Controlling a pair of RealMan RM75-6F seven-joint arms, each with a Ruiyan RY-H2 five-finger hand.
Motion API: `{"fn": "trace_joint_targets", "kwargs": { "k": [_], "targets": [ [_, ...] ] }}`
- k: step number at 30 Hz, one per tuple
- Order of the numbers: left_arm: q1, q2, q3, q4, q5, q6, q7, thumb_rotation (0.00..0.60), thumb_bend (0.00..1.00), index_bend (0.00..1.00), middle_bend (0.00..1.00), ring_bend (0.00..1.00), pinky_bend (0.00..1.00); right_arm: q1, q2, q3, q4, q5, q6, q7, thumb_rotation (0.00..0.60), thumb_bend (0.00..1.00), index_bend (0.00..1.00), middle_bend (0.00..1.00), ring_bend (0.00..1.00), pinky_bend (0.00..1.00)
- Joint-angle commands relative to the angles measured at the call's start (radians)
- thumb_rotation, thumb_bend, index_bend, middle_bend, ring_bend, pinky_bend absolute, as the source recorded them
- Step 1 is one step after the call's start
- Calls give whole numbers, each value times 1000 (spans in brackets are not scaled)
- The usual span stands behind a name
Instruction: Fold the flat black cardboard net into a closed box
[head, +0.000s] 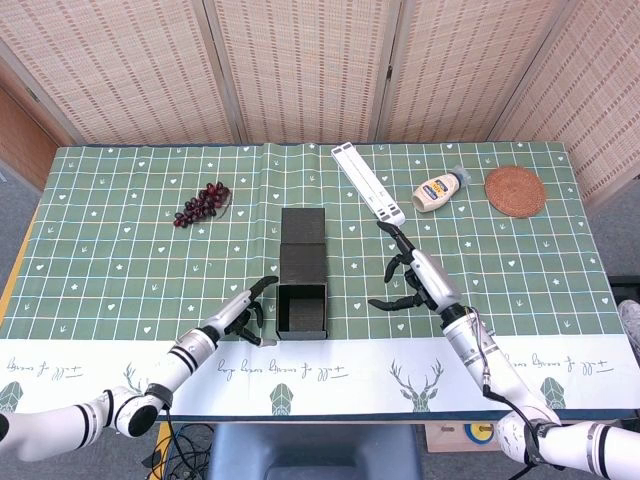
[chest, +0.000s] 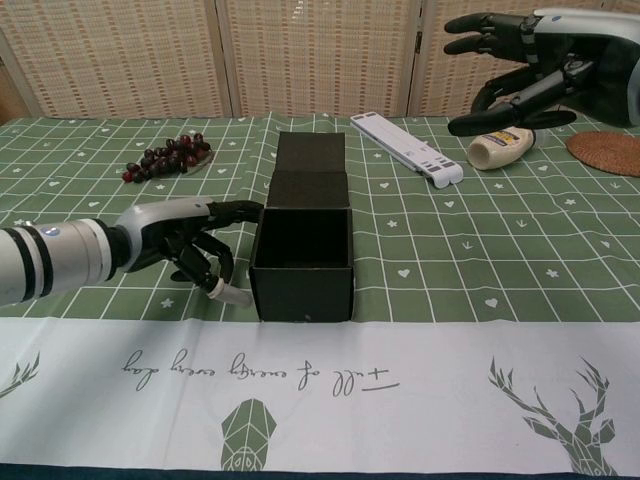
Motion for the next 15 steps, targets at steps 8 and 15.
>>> {"fn": "trace_joint_targets", "kwargs": {
  "k": [8, 15],
  "targets": [
    [-16, -54, -58, 32, -69, -73, -42, 600, 91, 0, 0, 588, 889, -11, 7, -17, 21, -22, 8, 41, 600, 0, 0, 5, 549, 994],
    [-3, -96, -75, 45, -98, -49, -18, 600, 91, 87, 84, 621, 889, -13, -5, -33, 50, -25, 7, 53, 600, 0, 0, 16, 548, 994]
  ]
}}
